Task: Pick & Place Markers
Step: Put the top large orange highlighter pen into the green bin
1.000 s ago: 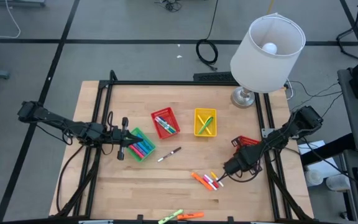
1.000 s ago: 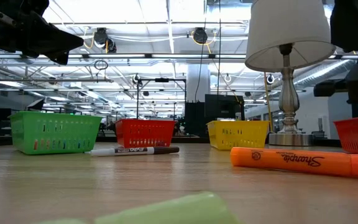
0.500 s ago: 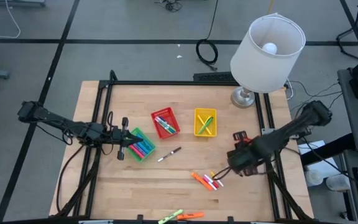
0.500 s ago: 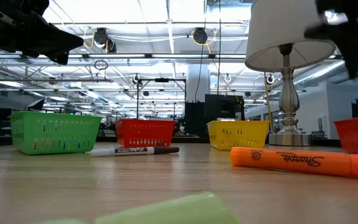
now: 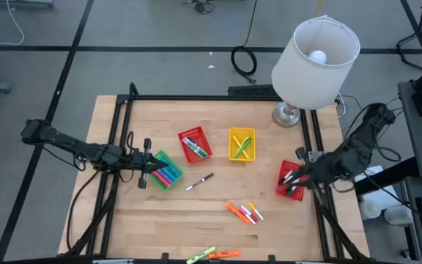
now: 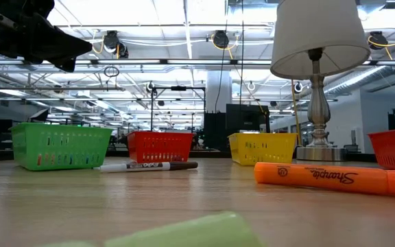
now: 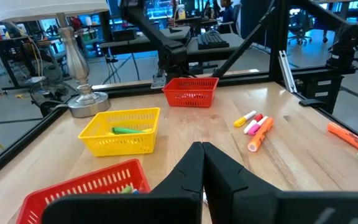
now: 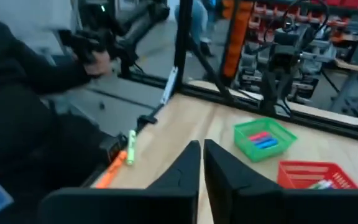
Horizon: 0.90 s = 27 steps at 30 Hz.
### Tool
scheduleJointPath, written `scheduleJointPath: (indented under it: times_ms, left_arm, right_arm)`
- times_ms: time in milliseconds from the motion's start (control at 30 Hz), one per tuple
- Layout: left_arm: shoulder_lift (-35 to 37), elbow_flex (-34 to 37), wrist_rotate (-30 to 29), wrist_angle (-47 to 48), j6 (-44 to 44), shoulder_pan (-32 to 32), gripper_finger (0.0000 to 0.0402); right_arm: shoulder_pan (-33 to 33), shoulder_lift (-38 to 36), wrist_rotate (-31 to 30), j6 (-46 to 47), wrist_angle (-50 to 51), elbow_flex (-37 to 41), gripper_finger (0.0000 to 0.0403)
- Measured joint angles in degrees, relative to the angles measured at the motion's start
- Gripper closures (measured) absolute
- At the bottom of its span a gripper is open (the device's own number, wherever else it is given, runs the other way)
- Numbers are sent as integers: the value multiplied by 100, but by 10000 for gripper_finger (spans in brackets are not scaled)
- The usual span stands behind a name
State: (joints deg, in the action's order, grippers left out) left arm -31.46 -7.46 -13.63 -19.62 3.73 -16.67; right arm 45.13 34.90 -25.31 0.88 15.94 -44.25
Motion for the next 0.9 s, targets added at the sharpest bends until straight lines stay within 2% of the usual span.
scheduleJointPath:
  times_ms: [200, 333, 633, 900]
  left_arm:
    - [-1, 0, 0, 3, 4, -1, 396]
    - [-2, 0, 0, 0, 4, 0, 396]
    - [-1, 0, 0, -28, -108, 0, 396]
    - [-2, -2, -35, -61, -103, 0, 396]
  right_arm:
    - [30, -1245, 841, 291, -719, 1281, 397]
    - [33, -1766, 1129, 175, -1241, 1993, 401]
    - [26, -2693, 1169, -158, -1796, 2924, 402]
    - [26, -2962, 1179, -295, -1818, 3232, 402]
